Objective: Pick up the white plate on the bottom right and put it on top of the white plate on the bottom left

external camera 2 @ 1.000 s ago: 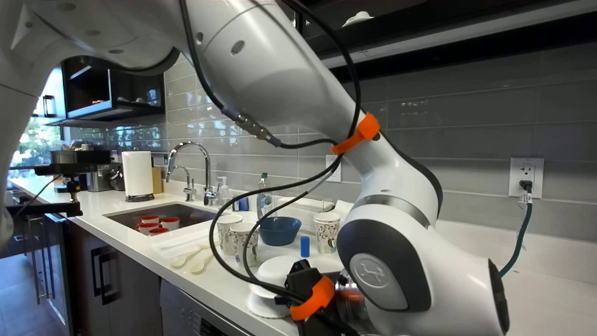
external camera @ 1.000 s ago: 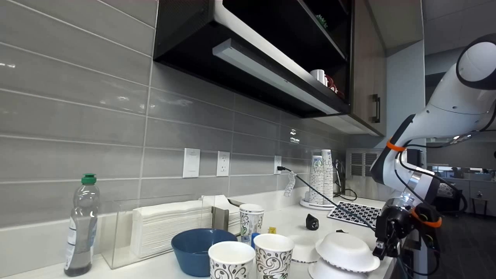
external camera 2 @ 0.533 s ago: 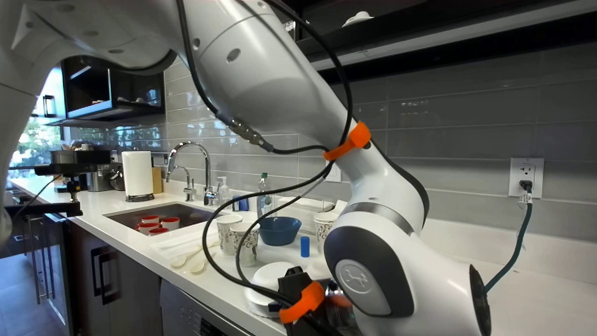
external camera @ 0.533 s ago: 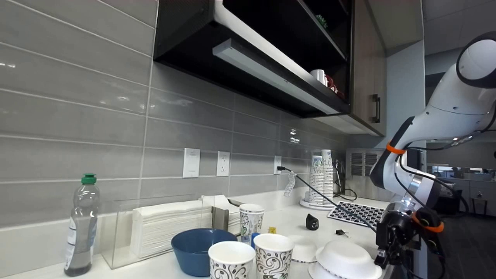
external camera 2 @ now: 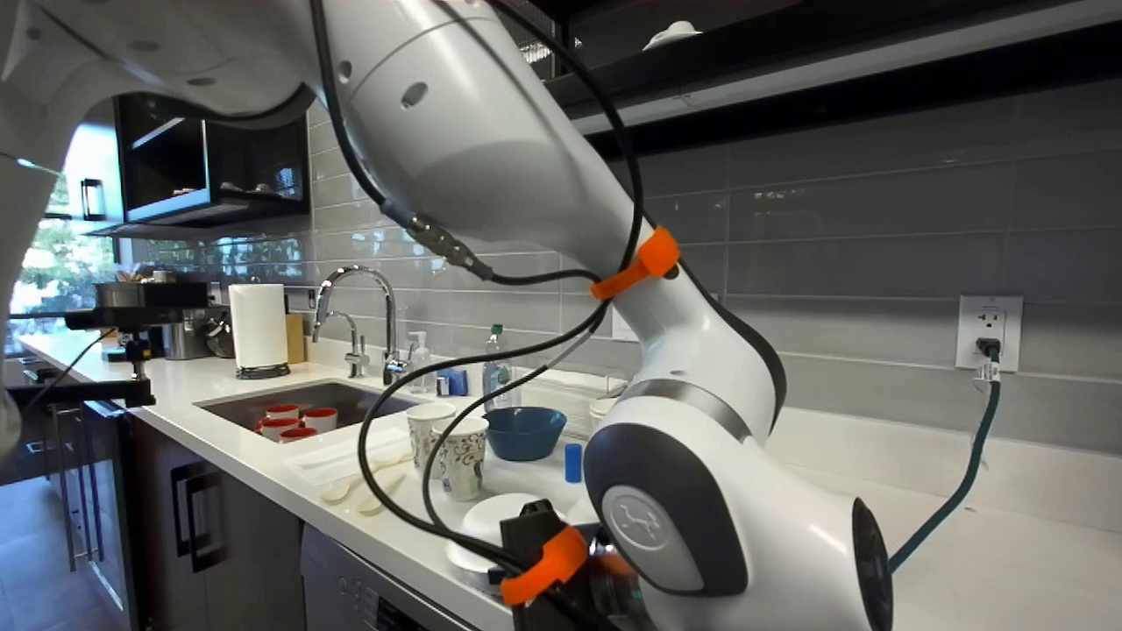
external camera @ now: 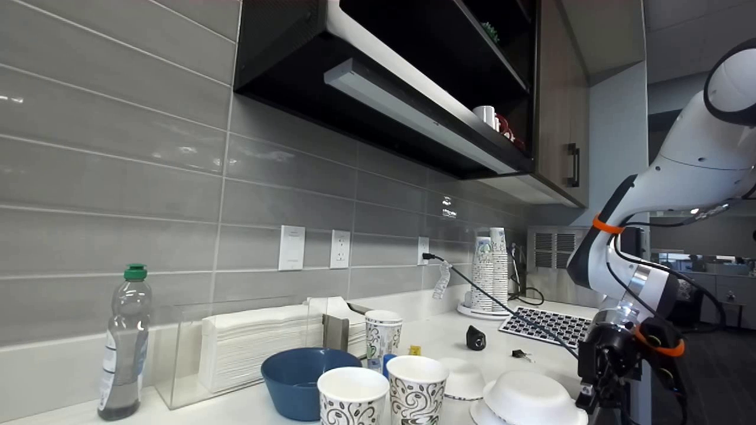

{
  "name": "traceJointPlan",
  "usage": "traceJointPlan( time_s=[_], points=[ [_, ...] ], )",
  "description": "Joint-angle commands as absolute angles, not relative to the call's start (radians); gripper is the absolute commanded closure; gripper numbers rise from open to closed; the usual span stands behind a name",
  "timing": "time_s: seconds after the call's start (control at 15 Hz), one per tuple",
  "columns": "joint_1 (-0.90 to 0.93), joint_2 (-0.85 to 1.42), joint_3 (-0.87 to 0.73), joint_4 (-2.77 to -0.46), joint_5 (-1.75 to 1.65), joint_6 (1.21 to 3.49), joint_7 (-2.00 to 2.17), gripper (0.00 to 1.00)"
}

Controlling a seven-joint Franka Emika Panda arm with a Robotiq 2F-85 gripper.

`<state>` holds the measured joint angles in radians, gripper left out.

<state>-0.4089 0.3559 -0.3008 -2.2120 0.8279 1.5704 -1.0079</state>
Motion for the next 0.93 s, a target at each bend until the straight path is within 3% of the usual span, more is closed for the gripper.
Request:
traceJointPlan(
  time_s=[0.0, 0.07, 0.27, 0.87],
  points=[
    [-0.394, 0.316, -0.297, -2.251, 0.835, 1.601, -0.979, 0.99],
    [-0.392, 0.314, -0.297, -2.254, 0.836, 1.608, -0.98, 0.78],
    [-0.393, 0.312, -0.297, -2.252, 0.842, 1.599, -0.983, 0.63],
    [-0.394, 0.309, -0.297, -2.246, 0.85, 1.598, -0.967, 0.01]
  ],
)
